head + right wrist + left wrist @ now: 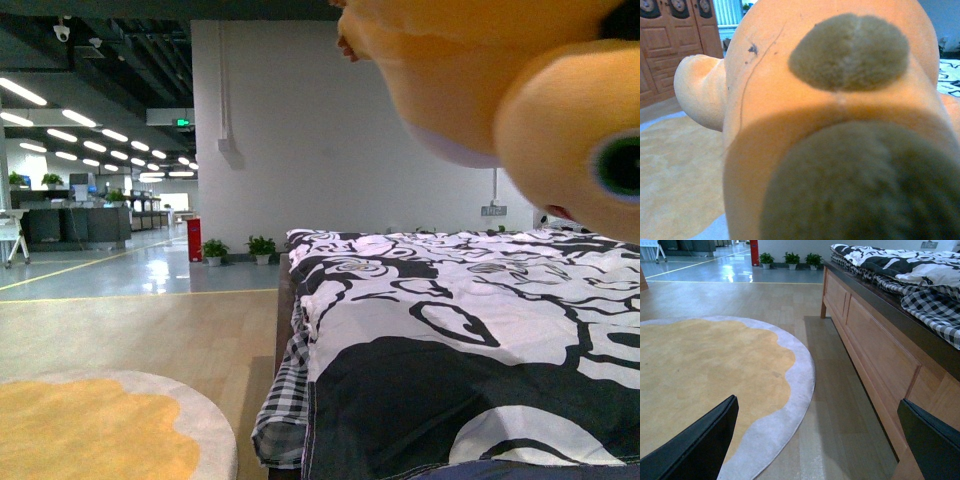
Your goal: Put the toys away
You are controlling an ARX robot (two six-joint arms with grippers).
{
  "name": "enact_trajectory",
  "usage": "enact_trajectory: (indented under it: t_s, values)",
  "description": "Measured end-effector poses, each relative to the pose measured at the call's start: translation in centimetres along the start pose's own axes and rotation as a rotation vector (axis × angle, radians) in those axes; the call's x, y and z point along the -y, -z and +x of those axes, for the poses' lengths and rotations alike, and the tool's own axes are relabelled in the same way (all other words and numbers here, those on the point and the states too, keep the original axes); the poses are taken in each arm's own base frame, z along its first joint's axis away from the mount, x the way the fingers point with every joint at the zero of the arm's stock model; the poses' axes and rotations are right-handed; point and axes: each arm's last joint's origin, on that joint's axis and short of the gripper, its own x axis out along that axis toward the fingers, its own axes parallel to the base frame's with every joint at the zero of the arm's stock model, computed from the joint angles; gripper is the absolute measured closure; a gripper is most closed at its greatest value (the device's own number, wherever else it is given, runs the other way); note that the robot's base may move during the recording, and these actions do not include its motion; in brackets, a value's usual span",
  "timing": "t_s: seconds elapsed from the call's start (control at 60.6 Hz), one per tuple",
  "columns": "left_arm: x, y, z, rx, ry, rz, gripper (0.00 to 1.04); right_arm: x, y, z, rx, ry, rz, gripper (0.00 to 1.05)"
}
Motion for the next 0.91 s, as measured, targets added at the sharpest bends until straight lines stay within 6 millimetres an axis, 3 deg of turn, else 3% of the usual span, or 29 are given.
enact_trajectory:
  t_s: [0.116, 0.38, 0.627, 0.908]
  values:
    - [0.0, 0.0, 0.0, 0.000, 0.000, 0.000, 0.06, 1.1, 1.4, -4.0, 0.029, 0.010, 0.025, 0.86]
    - [0.0, 0.0, 0.0, 0.000, 0.000, 0.000, 0.06, 3.2, 6.4, -9.1, 0.016, 0.073, 0.115, 0.86]
    - [0.0, 0.0, 0.0, 0.000, 0.000, 0.000, 0.06, 3.9, 10.0, -10.0, 0.006, 0.130, 0.161, 0.86]
    - [0.0, 0.0, 0.0, 0.000, 0.000, 0.000, 0.06, 3.3, 12.6, -10.2, 0.022, 0.158, 0.163, 0.86]
